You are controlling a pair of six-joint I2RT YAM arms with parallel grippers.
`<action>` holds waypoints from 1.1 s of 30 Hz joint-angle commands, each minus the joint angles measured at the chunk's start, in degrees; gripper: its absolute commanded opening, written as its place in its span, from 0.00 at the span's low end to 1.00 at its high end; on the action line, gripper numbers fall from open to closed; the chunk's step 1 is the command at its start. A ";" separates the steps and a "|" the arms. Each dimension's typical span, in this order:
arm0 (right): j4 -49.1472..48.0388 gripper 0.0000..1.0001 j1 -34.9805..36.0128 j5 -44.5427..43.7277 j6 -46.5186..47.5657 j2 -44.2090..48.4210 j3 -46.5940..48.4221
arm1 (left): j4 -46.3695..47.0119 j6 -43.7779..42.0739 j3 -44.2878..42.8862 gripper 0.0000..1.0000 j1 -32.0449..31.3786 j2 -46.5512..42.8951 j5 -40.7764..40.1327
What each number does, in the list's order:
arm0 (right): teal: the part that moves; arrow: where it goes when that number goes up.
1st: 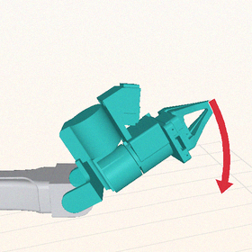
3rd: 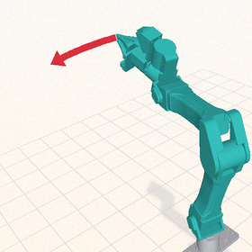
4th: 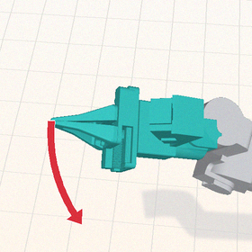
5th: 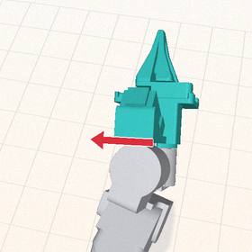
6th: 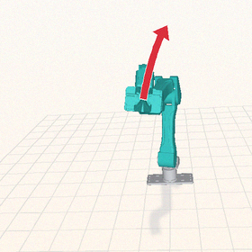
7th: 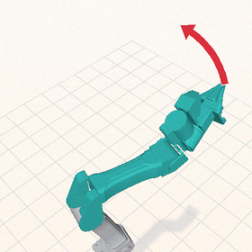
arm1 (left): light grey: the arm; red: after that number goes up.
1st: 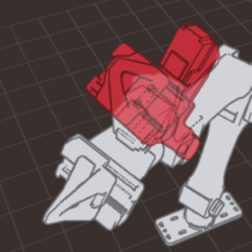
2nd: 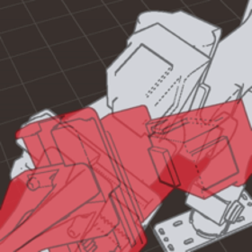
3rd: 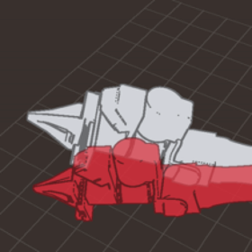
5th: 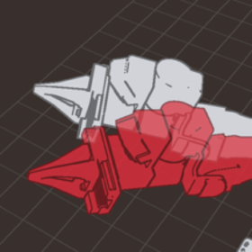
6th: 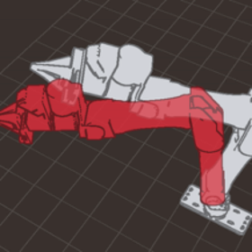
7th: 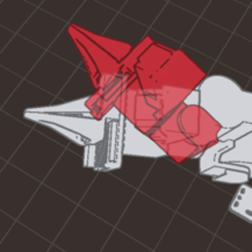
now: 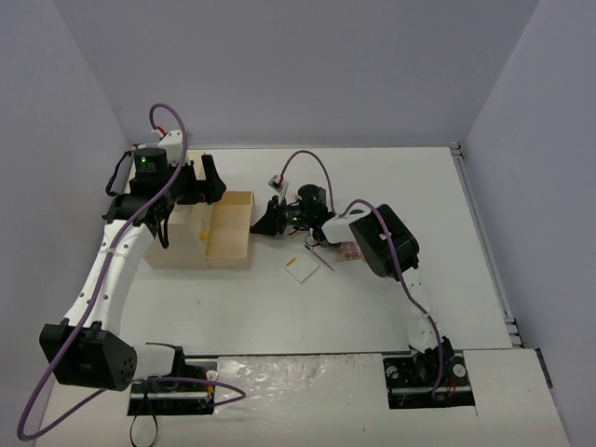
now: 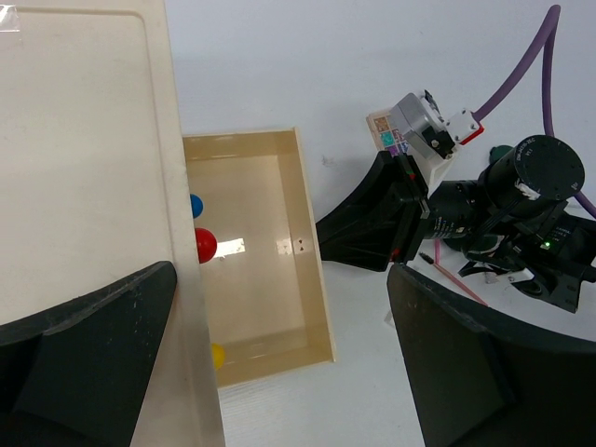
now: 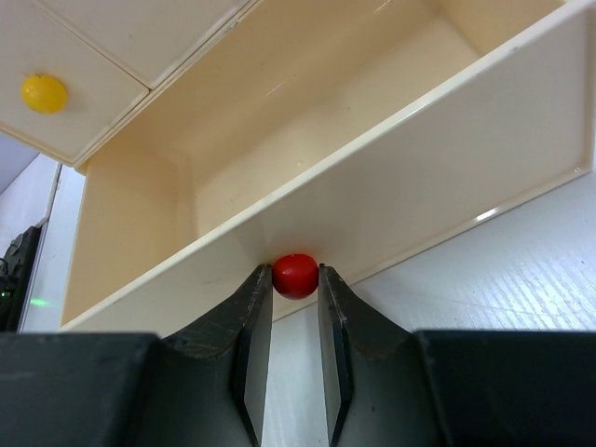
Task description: Organize the makeup
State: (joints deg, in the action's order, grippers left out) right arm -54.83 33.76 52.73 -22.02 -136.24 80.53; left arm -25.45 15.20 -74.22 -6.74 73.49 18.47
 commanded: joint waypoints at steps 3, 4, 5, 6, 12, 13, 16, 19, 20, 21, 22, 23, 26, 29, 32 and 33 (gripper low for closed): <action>-0.13 0.04 -2.47 -1.05 2.65 6.05 0.22 | -0.91 0.74 0.21 0.97 -0.38 -0.02 1.10; 0.01 0.04 -2.58 -1.03 2.68 5.97 0.25 | -0.91 0.68 0.21 0.97 -0.38 -0.02 1.13; 0.09 0.05 -2.67 -0.97 2.65 5.87 0.25 | -0.91 0.62 0.21 0.97 -0.38 -0.02 1.11; 0.16 0.05 -2.73 -0.97 2.52 5.74 0.25 | -0.91 0.62 0.21 0.97 -0.38 -0.02 1.05; 0.34 0.10 -2.77 -1.37 2.74 6.16 -0.63 | -1.15 0.71 0.15 0.97 -0.43 0.45 0.37; 0.37 0.16 -2.77 -1.64 2.94 6.64 -0.99 | -1.24 0.71 0.09 0.97 -0.43 0.54 0.34; 1.59 0.37 -2.87 -2.90 4.64 8.75 -2.02 | -1.27 0.62 0.04 0.97 -0.38 0.37 0.33; 7.59 0.55 -2.83 -6.39 9.35 12.52 -2.65 | -0.95 0.39 0.18 0.97 -0.38 -0.58 -0.23; 10.93 0.59 -2.80 -8.00 11.48 14.02 -2.65 | -0.92 0.26 0.19 0.97 -0.40 -0.90 -0.48; 13.92 0.63 -2.74 -9.96 13.69 15.63 -2.65 | -0.91 0.02 0.13 0.97 -0.46 -1.14 -0.78; 15.69 0.65 -2.62 -11.24 14.92 17.31 -2.71 | -0.85 -0.18 0.06 0.97 -0.40 -1.40 -0.86; 18.68 0.70 -2.47 -13.52 17.05 18.80 -2.80 | -0.77 -0.35 0.04 0.97 -0.38 -1.72 -0.95; 27.85 0.85 -1.08 -20.96 23.15 23.54 -3.13 | -0.73 -1.03 0.04 0.97 -0.38 -2.75 -1.40; 38.10 0.93 1.59 -32.18 28.99 27.45 -4.08 | -0.93 -2.11 -0.13 0.97 -0.38 -4.20 -2.32; 42.26 0.95 5.17 -38.96 28.23 30.35 -7.50 | -1.00 -3.45 0.06 0.97 -0.38 -6.45 -4.50; 43.27 0.96 6.11 -40.84 27.30 31.44 -9.10 | -1.02 -3.96 0.15 0.97 -0.36 -7.50 -5.33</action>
State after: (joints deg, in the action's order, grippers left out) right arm -21.25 35.07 25.25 1.88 -110.83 75.89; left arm -27.49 13.84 -73.23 -7.07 70.90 16.42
